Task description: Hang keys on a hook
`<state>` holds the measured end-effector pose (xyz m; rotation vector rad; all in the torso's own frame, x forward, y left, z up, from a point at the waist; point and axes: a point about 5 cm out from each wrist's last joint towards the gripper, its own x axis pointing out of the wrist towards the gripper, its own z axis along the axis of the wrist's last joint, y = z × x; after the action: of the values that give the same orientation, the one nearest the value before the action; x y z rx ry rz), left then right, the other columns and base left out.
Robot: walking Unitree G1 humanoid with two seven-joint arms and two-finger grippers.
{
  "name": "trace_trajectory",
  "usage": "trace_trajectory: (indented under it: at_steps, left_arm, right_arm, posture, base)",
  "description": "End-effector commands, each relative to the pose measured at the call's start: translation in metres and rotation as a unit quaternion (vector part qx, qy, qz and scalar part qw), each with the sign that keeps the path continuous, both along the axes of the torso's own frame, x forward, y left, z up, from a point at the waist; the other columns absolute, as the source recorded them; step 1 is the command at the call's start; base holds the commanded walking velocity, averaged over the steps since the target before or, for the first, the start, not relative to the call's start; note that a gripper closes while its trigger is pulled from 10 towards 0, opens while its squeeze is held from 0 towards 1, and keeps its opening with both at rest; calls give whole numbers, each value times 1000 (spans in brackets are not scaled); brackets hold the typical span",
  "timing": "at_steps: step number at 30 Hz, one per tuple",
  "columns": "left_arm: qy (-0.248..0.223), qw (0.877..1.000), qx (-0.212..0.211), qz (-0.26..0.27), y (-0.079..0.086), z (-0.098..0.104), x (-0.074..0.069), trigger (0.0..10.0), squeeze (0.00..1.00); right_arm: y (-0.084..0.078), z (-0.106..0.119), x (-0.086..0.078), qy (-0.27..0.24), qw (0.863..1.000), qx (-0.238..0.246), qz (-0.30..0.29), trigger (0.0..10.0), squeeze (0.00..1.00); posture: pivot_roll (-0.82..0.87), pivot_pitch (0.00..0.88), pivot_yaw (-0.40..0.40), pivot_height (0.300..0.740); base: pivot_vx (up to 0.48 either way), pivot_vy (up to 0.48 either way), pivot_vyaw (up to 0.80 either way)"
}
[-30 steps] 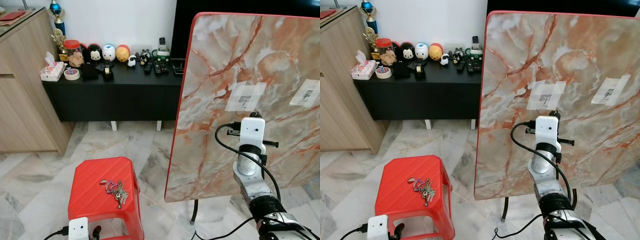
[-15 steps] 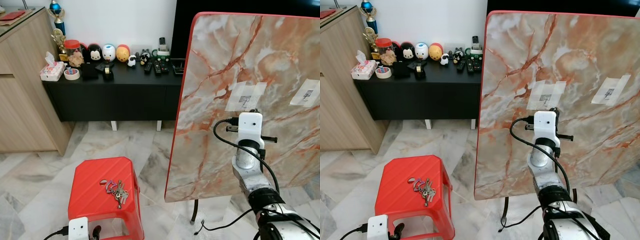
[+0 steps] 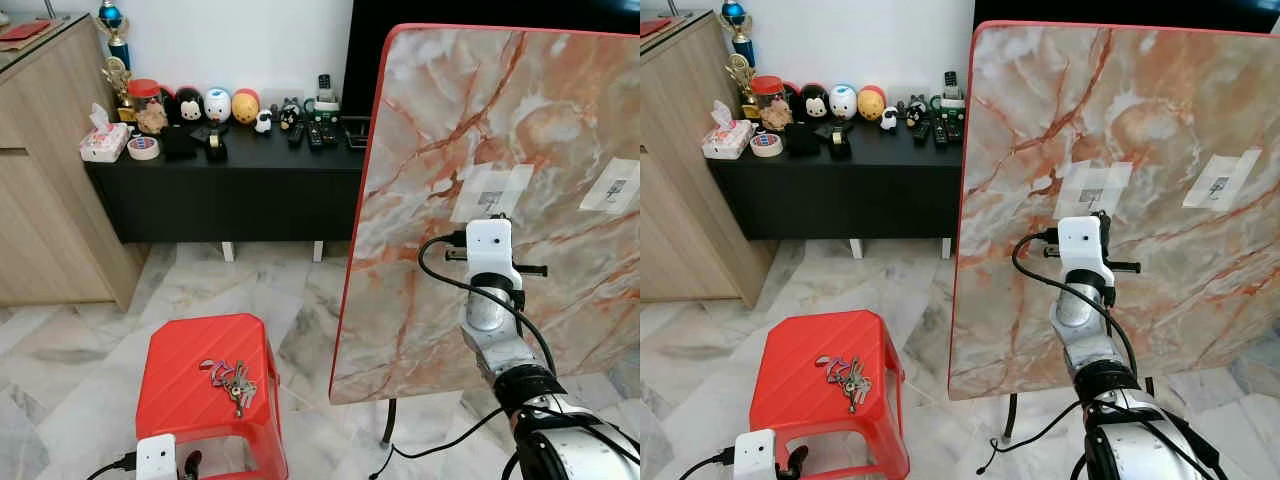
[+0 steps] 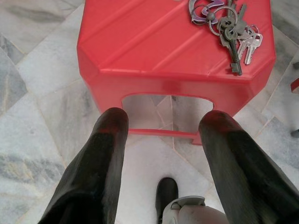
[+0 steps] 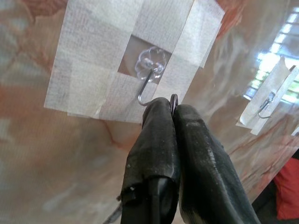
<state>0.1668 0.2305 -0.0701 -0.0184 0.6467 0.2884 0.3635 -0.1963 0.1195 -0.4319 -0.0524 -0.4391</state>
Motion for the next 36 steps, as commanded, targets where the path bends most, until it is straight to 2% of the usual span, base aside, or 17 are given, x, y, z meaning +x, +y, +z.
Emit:
trace_trajectory:
  at_steps: [1,14,22,25,36]
  left_arm:
    - [7,1000,-2,4,0,-1,0,10000,0]
    - [1,1000,-1,6,0,0,2,10000,0]
    - [1,1000,0,9,1,0,1,10000,0]
    - [-1,1000,0,8,1,1,2,10000,0]
    - [1,1000,0,8,1,0,1,10000,0]
  right_arm:
    - [-5,9,5,-6,1000,1,-7,10000,0]
    - [-4,13,9,-1,1000,-9,6,10000,0]
    - [3,13,11,9,999,-29,30,10000,0]
    - [9,13,12,12,997,-52,46,10000,0]
    - [7,10,11,24,997,-57,40,10000,0]
  posture:
    - [69,0,-89,728]
    - [75,0,-94,728]
    - [78,0,-94,728]
    - [79,0,-94,728]
    - [79,0,-94,728]
  base:
    - [0,0,0]
    - [0,0,0]
    - [0,0,0]
    - [0,0,0]
    - [0,0,0]
